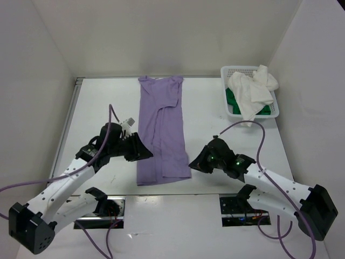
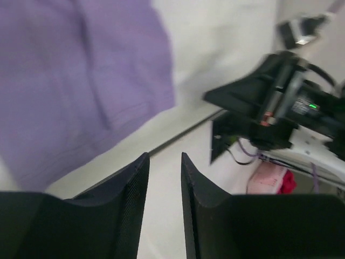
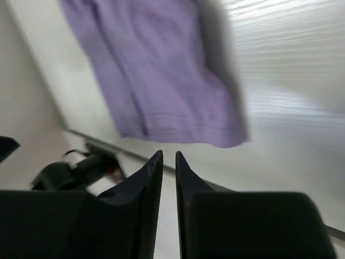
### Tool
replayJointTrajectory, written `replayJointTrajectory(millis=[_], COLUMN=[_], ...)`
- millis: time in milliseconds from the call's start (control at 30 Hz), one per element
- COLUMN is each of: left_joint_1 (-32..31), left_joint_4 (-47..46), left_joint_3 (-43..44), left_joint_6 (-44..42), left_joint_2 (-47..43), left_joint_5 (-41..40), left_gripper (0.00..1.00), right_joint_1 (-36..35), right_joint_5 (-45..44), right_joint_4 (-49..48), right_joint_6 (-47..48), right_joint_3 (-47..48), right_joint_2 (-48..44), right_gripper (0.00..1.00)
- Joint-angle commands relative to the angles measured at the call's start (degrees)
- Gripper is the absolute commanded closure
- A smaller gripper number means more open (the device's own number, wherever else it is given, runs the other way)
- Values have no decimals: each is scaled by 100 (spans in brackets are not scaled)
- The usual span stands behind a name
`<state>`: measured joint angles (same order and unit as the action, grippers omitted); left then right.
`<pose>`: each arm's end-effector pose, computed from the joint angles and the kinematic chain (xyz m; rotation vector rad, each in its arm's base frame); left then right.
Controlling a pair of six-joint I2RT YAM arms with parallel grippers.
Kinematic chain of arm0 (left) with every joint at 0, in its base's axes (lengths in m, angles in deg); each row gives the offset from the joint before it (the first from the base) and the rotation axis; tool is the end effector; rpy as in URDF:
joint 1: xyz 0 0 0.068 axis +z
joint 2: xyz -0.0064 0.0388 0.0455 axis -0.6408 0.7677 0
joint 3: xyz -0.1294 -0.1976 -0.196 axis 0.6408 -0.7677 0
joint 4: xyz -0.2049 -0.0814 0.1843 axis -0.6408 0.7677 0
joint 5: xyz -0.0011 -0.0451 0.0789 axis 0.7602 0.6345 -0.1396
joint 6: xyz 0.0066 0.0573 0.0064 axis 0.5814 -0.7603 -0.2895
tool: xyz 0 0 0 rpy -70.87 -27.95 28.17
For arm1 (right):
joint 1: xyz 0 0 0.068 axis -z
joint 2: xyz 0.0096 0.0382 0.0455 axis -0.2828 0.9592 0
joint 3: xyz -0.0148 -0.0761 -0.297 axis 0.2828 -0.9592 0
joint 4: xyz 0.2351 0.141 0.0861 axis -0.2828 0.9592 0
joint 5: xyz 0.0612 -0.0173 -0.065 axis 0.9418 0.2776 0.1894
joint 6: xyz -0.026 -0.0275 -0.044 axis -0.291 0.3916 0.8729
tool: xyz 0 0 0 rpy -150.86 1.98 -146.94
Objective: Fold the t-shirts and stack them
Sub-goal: Pick up the rectangle-folded T-shirt from the center of the board.
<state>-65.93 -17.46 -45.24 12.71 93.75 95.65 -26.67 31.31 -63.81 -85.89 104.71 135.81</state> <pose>0.1769 -0.1044 0.2786 -0.2912 2.4494 -1.1023 0.1368 0.1320 0.2044 0.5076 2.5645 0.9112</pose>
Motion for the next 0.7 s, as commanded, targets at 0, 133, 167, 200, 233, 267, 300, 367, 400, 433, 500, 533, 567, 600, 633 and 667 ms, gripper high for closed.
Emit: replayJointTrajectory(millis=[0,133,167,200,233,267,300,367,400,433,500,533,567,600,633,667], left_joint_1=[-403,-969,-969,-969,-969,-969,-873,-671,-600,-599,-599,-599,-599,-469,-354,-258], left_joint_4=[-1071,-1529,-1529,-1590,-1808,-2019,-2291,-2504,-2609,-2610,-2375,-2495,-2601,-2654,-2707,-2829], left_joint_3=[10,-316,-186,-54,0,0,0,0,53,140,482,405,292,203,46,-25], left_joint_6=[732,1225,1121,1120,1120,1120,1015,953,892,813,550,453,452,452,452,452], left_joint_2=[9,-52,-52,61,166,437,623,1053,1125,1125,1021,890,531,363,117,54], left_joint_5=[643,320,162,30,28,89,186,484,546,547,232,152,12,-41,-42,71], left_gripper=[63,63,63,61,60,58,56,51,50,48,36,34,33,30,29,29], right_joint_1=[29,-226,-226,-226,-226,-226,-226,-226,-226,-226,-226,-226,-226,-165,-86,141], right_joint_5=[533,70,-35,-36,-36,-36,16,331,394,394,465,465,465,465,613,710], right_joint_4=[-1147,-1134,-1133,-1516,-1685,-1782,-1835,-1784,-1705,-1556,-1449,-1388,-1535,-1641,-1773,-2070], right_joint_6=[-951,-1243,-1243,-1078,-963,-796,-307,249,469,767,1041,1208,1279,1280,1280,1280], right_joint_3=[-284,-400,-330,-330,-147,38,275,1170,1443,1907,2270,2463,2465,2465,2309,2212], right_joint_2=[-317,-818,-871,-820,-654,-87,302,1093,1767,2026,2414,2581,2582,2582,2504,2503], right_gripper=[80,80,77,70,62,3,0,0,0,0,0,0,0,0,0,0])
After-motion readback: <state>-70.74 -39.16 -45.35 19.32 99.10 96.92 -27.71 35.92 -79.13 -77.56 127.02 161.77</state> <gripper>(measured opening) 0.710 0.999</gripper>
